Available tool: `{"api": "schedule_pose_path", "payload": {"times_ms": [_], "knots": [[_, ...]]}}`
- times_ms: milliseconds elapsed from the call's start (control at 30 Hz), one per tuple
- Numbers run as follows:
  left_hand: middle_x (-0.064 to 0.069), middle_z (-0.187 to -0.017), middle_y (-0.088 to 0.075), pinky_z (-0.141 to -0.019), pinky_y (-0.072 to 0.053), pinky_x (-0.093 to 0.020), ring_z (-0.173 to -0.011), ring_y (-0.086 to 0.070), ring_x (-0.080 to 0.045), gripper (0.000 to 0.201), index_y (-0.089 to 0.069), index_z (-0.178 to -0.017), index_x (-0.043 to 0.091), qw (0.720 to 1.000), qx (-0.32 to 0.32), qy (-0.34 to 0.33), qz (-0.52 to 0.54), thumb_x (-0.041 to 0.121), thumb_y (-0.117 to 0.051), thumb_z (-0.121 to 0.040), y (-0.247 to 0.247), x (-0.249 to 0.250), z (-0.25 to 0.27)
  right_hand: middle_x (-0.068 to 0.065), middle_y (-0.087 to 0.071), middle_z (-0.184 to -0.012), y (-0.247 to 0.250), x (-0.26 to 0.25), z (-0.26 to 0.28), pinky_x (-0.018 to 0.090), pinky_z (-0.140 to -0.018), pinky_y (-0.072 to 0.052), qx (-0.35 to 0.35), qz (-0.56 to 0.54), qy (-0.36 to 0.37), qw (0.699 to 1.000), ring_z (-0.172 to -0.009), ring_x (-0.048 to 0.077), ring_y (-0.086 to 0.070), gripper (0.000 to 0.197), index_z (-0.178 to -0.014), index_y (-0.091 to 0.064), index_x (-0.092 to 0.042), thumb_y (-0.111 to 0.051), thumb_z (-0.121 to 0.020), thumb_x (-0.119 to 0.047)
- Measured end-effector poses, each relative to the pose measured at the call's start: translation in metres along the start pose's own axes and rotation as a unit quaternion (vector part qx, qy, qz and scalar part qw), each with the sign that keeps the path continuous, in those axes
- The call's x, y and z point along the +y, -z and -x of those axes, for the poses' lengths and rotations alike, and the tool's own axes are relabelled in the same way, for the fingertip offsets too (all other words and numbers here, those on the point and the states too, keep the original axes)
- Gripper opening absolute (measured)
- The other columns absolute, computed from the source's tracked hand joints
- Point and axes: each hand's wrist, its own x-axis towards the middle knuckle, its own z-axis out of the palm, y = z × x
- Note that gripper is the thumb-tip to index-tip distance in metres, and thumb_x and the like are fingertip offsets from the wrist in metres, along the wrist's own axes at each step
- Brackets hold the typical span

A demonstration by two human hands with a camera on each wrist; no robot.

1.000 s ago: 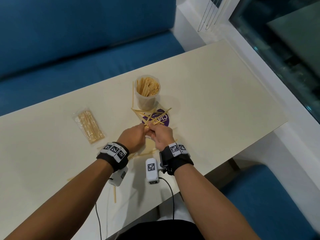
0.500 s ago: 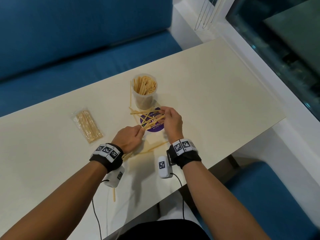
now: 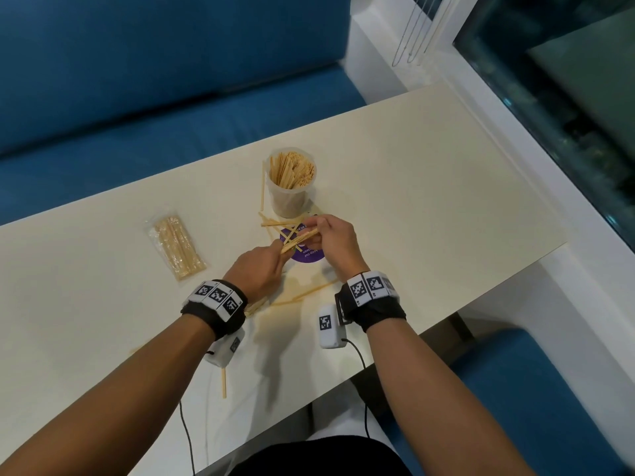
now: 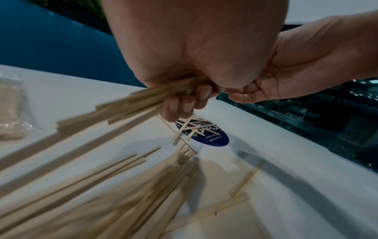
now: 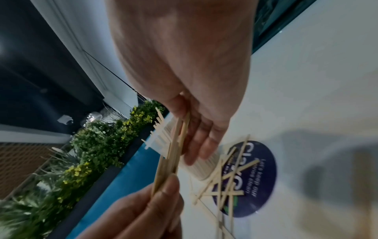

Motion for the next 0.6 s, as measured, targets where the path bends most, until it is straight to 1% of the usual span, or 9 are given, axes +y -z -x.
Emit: {"api": "schedule_pose_path", "payload": {"times_ms": [67, 167, 200, 267, 333, 433, 467, 533, 600], "knots": [[0.001, -0.069, -0.049, -0.053, -0.031, -0.032, -0.059, -0.048, -0.019, 0.03, -0.037, -0.094, 0.019, 0.999, 0.004, 0.002, 0.04, 0.043, -0.029, -0.109, 0.004, -0.001, 0.0, 0.005, -0.08, -0.092, -0.004, -0.009, -0.003, 0.036, -0.082, -0.063, -0.008, 0.011, -0.003, 1.0, -0.089, 0.021, -0.076, 0.036, -0.097, -0.074, -0.017, -0.04, -0.109, -0.018], [-0.004, -0.071, -0.054, -0.057, -0.041, -0.041, -0.062, -0.051, -0.027, 0.027, -0.04, -0.093, 0.015, 0.999, 0.002, 0.005, 0.054, 0.036, -0.033, -0.109, 0.011, -0.004, -0.001, 0.006, -0.079, -0.092, -0.012, -0.019, -0.005, 0.042, -0.082, -0.064, -0.023, 0.033, 0.014, 0.999, -0.085, 0.026, -0.077, 0.038, -0.097, -0.075, -0.02, -0.039, -0.11, -0.025], [-0.006, -0.072, -0.055, -0.061, -0.044, -0.043, -0.064, -0.052, -0.028, 0.025, -0.041, -0.093, 0.014, 0.998, -0.001, 0.008, 0.054, 0.033, -0.035, -0.108, 0.014, -0.006, -0.001, 0.007, -0.079, -0.093, -0.014, -0.022, -0.005, 0.043, -0.082, -0.064, -0.026, 0.05, 0.022, 0.998, -0.085, 0.025, -0.077, 0.04, -0.095, -0.075, -0.023, -0.039, -0.11, -0.028], [-0.007, -0.078, -0.058, -0.065, -0.047, -0.045, -0.068, -0.055, -0.028, 0.022, -0.043, -0.096, 0.014, 0.998, -0.003, 0.012, 0.068, 0.029, -0.035, -0.108, 0.018, -0.011, 0.001, 0.007, -0.079, -0.094, -0.017, -0.026, -0.004, 0.038, -0.081, -0.063, -0.043, 0.08, 0.039, 0.995, -0.085, 0.023, -0.076, 0.041, -0.092, -0.075, -0.027, -0.038, -0.111, -0.031], [-0.007, -0.084, -0.061, -0.067, -0.049, -0.045, -0.071, -0.058, -0.028, 0.016, -0.046, -0.1, 0.013, 0.996, 0.004, 0.008, 0.085, 0.023, -0.035, -0.107, 0.023, -0.014, 0.003, 0.009, -0.079, -0.095, -0.02, -0.031, -0.003, 0.033, -0.073, -0.061, -0.076, 0.062, 0.02, 0.995, -0.084, 0.024, -0.077, 0.043, -0.102, -0.077, -0.017, -0.037, -0.111, -0.031], [0.001, -0.078, -0.058, -0.062, -0.043, -0.033, -0.068, -0.055, -0.02, 0.02, -0.049, -0.097, 0.014, 0.992, 0.034, 0.015, 0.122, 0.024, -0.036, -0.108, 0.028, -0.009, 0.006, 0.009, -0.079, -0.096, -0.024, -0.032, -0.004, 0.031, -0.069, -0.058, -0.067, -0.058, -0.036, 0.995, -0.084, 0.025, -0.075, 0.051, -0.118, -0.072, -0.009, -0.033, -0.113, -0.041], [0.003, -0.076, -0.057, -0.061, -0.04, -0.03, -0.067, -0.053, -0.017, 0.023, -0.05, -0.094, 0.014, 0.985, 0.05, 0.036, 0.159, 0.026, -0.037, -0.108, 0.03, -0.007, 0.007, 0.008, -0.079, -0.098, -0.025, -0.03, -0.005, 0.031, -0.07, -0.058, -0.048, -0.085, -0.05, 0.994, -0.086, 0.024, -0.075, 0.049, -0.124, -0.068, -0.008, -0.034, -0.113, -0.041], [0.003, -0.072, -0.054, -0.059, -0.037, -0.032, -0.062, -0.045, -0.017, 0.028, -0.051, -0.085, 0.015, 0.953, 0.071, 0.102, 0.278, 0.03, -0.04, -0.106, 0.031, -0.006, 0.005, 0.01, -0.077, -0.104, -0.026, -0.022, -0.003, 0.03, -0.067, -0.057, -0.02, -0.111, -0.068, 0.991, -0.084, 0.023, -0.072, 0.032, -0.13, -0.063, -0.008, -0.045, -0.109, -0.024], [0.003, -0.065, -0.045, -0.052, -0.031, -0.029, -0.056, -0.036, -0.016, 0.029, -0.048, -0.08, 0.017, 0.885, 0.077, 0.153, 0.434, 0.032, -0.043, -0.104, 0.033, -0.008, 0.002, 0.007, -0.077, -0.107, -0.027, -0.011, 0.007, 0.026, -0.067, -0.053, -0.038, -0.064, -0.069, 0.995, -0.085, 0.018, -0.07, 0.031, -0.126, -0.063, -0.01, -0.052, -0.098, -0.004]]}}
